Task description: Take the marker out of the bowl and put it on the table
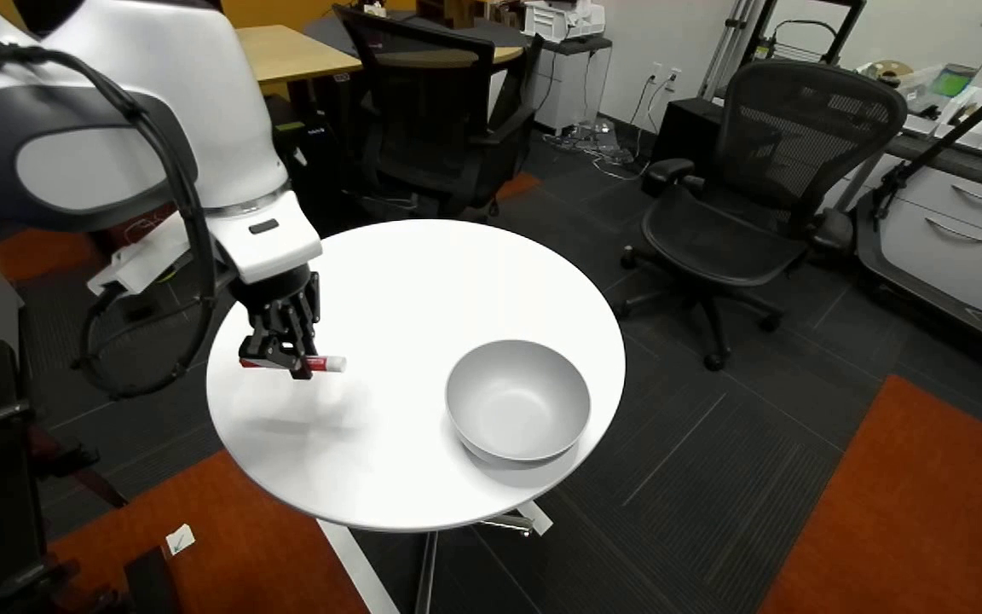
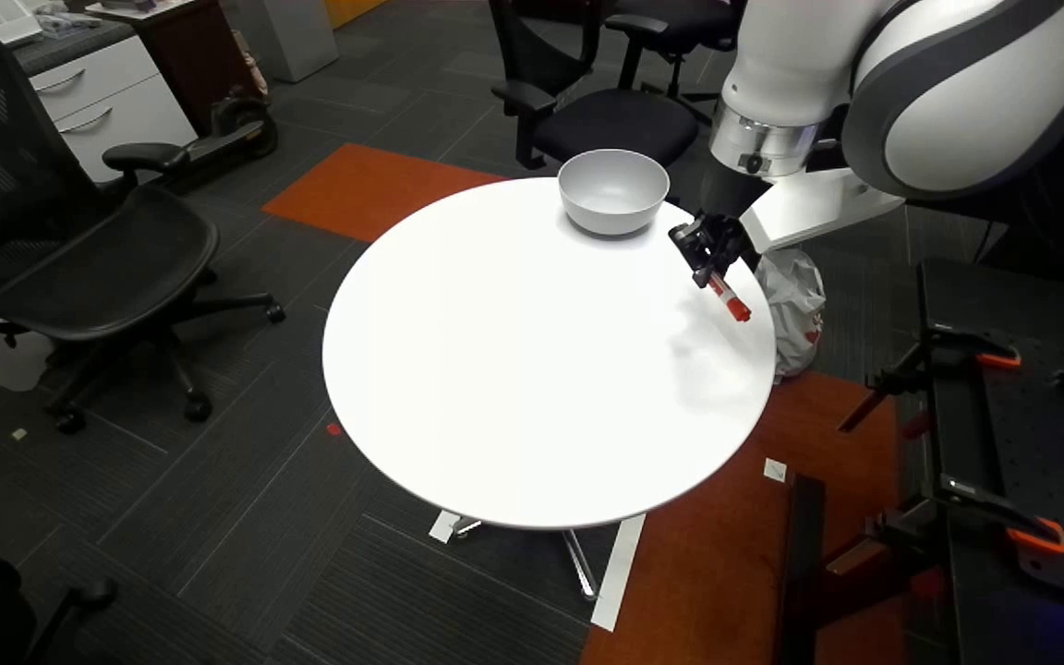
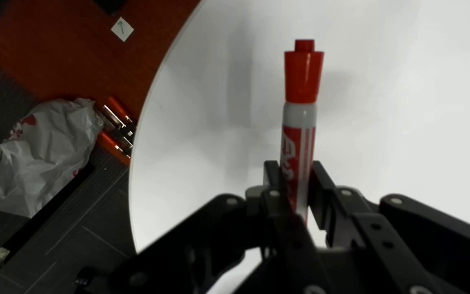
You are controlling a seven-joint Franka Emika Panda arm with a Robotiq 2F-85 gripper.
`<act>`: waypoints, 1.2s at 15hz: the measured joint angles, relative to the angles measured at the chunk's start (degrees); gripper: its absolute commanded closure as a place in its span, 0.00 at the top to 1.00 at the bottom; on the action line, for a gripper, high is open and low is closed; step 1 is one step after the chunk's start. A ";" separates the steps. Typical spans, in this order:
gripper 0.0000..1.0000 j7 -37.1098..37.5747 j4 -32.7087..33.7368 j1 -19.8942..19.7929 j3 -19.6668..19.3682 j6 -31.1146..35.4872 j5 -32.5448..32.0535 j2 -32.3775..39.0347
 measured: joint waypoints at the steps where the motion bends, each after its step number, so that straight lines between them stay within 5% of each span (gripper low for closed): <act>1: 0.05 -0.16 0.21 0.00 0.00 0.69 -0.57 0.80; 12: 0.05 -9.92 4.33 -0.03 -0.08 2.80 0.23 8.36; 13: 0.45 -10.65 4.68 -0.07 -0.08 2.80 0.70 8.73; 15: 0.51 -12.41 5.32 -0.19 -0.08 2.80 1.94 9.38; 18: 0.75 -14.12 6.24 -0.38 -0.08 2.79 3.20 10.19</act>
